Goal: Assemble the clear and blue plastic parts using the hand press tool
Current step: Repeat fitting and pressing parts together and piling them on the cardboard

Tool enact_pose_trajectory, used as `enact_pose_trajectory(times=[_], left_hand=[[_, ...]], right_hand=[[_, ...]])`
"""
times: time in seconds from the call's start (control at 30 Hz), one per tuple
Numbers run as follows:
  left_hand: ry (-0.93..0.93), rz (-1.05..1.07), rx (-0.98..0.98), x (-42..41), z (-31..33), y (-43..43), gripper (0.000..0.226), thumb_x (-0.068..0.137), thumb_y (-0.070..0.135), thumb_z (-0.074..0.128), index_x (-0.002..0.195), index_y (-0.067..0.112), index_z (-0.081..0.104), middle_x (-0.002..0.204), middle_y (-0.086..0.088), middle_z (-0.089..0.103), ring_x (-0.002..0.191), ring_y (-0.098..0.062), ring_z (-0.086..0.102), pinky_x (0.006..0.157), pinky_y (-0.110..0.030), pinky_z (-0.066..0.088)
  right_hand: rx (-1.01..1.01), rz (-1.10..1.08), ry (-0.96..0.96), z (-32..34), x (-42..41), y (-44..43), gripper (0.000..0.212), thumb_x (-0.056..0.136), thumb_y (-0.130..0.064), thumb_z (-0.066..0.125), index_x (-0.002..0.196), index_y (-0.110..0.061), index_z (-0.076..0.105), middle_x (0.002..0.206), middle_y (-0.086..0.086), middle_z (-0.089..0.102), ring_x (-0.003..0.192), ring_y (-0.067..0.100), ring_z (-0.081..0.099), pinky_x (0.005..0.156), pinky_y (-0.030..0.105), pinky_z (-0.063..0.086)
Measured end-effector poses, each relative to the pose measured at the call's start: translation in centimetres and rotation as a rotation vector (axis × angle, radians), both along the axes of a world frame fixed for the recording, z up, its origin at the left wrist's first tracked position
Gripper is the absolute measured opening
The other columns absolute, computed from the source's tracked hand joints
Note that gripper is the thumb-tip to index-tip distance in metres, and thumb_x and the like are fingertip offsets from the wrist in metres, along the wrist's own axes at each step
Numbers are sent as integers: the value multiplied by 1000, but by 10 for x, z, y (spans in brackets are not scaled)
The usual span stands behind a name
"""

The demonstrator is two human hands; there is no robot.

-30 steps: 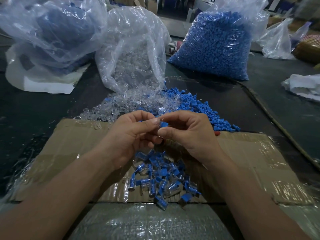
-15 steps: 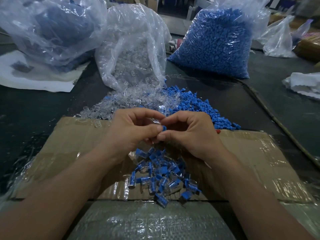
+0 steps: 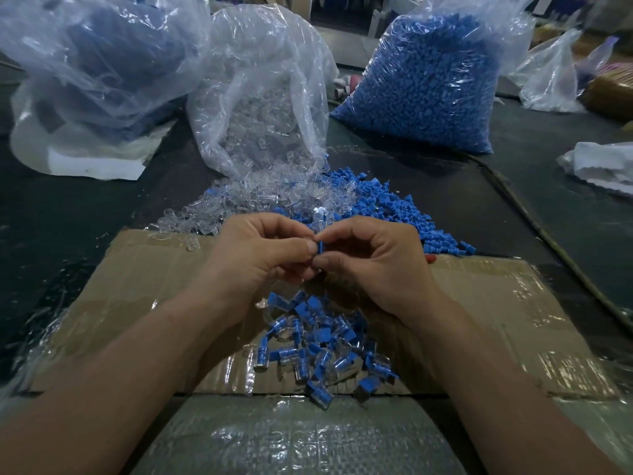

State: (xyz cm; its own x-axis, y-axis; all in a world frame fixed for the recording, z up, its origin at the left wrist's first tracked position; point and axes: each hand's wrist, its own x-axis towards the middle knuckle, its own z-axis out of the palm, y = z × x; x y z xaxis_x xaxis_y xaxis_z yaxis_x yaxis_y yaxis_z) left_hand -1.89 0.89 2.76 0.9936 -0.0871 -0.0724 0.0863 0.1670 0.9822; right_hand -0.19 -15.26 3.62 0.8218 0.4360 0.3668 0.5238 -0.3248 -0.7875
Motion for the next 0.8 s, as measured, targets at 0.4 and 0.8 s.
enact_pose_trajectory(times=[0.4,0.8], left_hand=[[87,-55,-4,3,-1,1,8,51,6,67,58,8,66,58,-14,65,46,-17,62,44,-21,52],[92,28,-109,6,-3,1,14,57,6,64,71,3,62,62,-12,67,54,-16,65,47,-21,53]], right_hand=[[-73,-1,-113,-1,1,-1,22,69,-3,76,90,-5,71,83,1,70,77,10,66,72,24,55],[-497,-287,169,9,29,-58,27,69,-36,76,93,-35,64,81,-28,54,79,-15,49,64,4,34]])
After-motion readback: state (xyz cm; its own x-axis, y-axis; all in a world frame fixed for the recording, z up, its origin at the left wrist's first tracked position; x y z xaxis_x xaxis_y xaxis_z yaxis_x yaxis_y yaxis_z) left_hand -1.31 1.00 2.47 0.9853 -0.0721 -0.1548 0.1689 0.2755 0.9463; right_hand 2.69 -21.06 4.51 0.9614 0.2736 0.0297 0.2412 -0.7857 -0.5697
